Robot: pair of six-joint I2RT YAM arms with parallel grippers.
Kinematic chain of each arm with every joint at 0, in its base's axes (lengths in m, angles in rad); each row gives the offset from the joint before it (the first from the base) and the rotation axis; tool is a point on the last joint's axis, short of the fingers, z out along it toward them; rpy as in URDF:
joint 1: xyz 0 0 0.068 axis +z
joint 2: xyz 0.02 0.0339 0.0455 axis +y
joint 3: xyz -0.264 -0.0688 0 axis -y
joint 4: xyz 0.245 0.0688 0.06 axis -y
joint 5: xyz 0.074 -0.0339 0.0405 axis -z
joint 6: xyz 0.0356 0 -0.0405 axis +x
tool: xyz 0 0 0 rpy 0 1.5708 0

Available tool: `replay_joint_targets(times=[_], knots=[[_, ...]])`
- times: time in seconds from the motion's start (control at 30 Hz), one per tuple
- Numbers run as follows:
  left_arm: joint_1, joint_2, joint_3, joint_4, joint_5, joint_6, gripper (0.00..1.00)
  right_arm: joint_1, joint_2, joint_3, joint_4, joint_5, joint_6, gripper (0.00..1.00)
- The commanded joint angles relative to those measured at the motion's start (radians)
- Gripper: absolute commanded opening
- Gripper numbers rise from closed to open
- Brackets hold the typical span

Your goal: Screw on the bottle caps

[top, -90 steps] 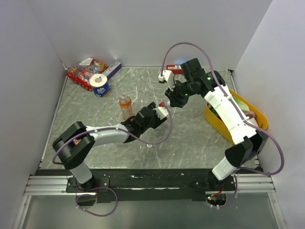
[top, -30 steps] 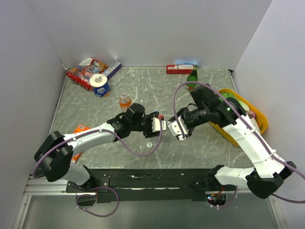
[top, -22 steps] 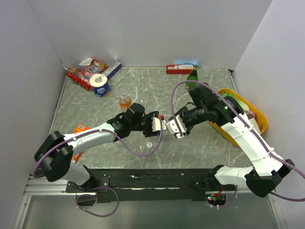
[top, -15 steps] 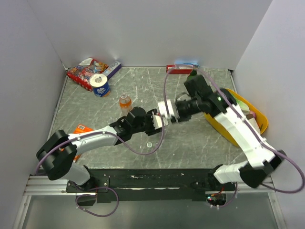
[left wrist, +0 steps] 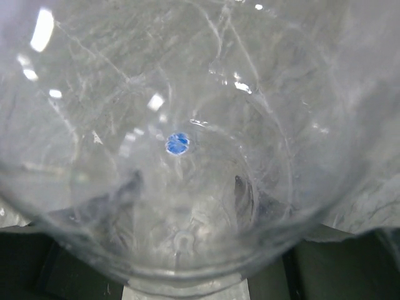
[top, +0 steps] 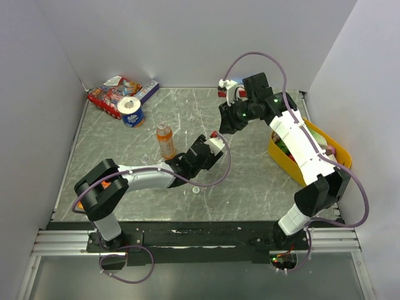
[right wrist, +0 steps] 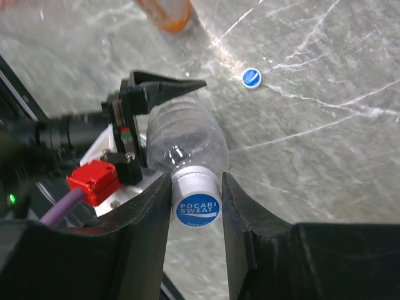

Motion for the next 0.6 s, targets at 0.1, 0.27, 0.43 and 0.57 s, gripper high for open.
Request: replay_joint_targets(times=[0.1,0.27,0.43,0.57], knots=[[0.021,-0.055,0.022,0.062,-0.001,-0.121,0.01,-0.052,0.025,0.250,-0.093,-0.221,0.233,0.46],[0.045,-0.138,-0.088,0.036,0.284,-0.088,0.01,-0.184,0.000,0.375,-0.066,-0.483,-0.009,0.54],[0.082,-0.241,-0.187,0.028,0.685,0.082,0.01,-0.143,-0.151,0.217,-0.354,-0.528,-0.816,0.63],[0.111,-0.249,-0.159,-0.080,0.801,0.181,0.01,-0.045,-0.286,0.019,-0.425,-0.381,-1.160,0.66]])
